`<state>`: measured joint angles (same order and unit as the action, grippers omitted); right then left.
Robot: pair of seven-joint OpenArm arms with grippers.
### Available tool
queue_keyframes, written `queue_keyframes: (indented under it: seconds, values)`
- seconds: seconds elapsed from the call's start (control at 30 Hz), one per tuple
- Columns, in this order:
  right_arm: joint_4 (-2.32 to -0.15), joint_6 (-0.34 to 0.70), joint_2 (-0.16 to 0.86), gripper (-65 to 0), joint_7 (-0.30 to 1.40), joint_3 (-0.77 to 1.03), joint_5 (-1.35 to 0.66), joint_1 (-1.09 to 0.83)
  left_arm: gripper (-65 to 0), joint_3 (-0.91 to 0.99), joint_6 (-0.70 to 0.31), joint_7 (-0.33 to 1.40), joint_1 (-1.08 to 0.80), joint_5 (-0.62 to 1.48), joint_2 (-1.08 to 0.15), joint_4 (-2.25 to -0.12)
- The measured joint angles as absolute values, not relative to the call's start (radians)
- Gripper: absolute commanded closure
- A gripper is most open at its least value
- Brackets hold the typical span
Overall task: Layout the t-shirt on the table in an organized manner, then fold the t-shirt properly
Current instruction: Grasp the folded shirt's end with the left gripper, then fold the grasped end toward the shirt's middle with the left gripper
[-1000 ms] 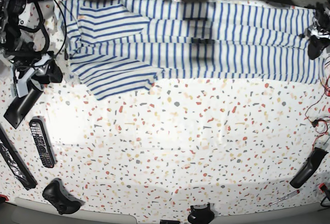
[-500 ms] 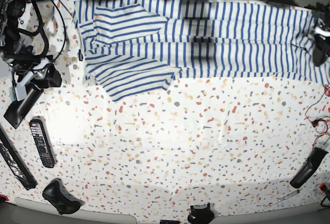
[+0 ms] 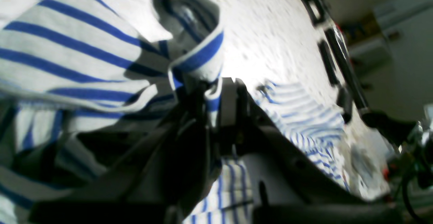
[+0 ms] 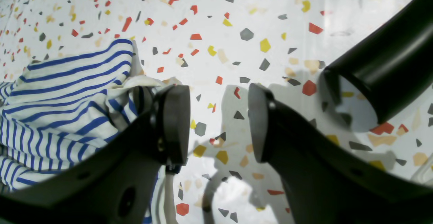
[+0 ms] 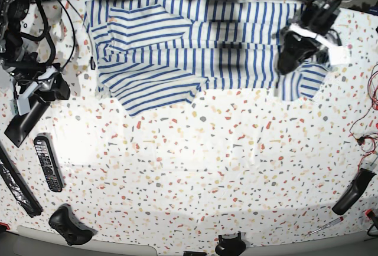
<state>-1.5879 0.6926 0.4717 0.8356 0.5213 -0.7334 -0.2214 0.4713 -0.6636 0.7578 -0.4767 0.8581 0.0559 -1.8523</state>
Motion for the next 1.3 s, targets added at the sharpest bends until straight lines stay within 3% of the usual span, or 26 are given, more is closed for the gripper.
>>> queue_keyframes:
  seconds: [0.3, 0.63, 0.7, 0.77, 0.9, 1.03, 1.3]
  values:
    - [-1.588, 0.693, 0.471, -26.9, 0.835, 0.521, -0.734, -0.221, 0.0, 0.296, -0.530, 0.704, -0.477, 0.722, 0.058, -1.852]
    - [-1.588, 0.693, 0.471, -26.9, 0.836, 0.521, -0.734, -0.221, -0.1, 0.116, -0.529, 0.658, -0.476, 0.599, 0.055, -1.852]
    - [-1.588, 0.693, 0.471, -26.9, 0.836, 0.521, -0.734, -0.221, -16.7, 0.093, -0.527, 0.658, -0.469, 0.587, 0.054, -1.852]
    - [-1.588, 0.692, 0.471, -26.9, 0.835, 0.521, -0.734, -0.221, -24.8, 0.065, -0.527, 0.657, -0.447, 0.596, 0.054, -1.852]
    - [-1.588, 0.693, 0.471, -26.9, 0.836, 0.521, -0.733, -0.221, -24.8, 0.012, -0.582, 0.666, -0.400, 0.679, 0.055, -1.853]
    - [-1.588, 0.693, 0.471, -26.9, 0.836, 0.521, -0.730, -0.221, -24.8, 0.012, -0.626, 0.783, -0.373, 0.687, 0.051, -1.906]
    - [-1.588, 0.693, 0.471, -26.9, 0.836, 0.521, -0.727, -0.221, -24.8, 0.139, -0.624, 0.842, -0.392, 0.445, -0.027, -1.996]
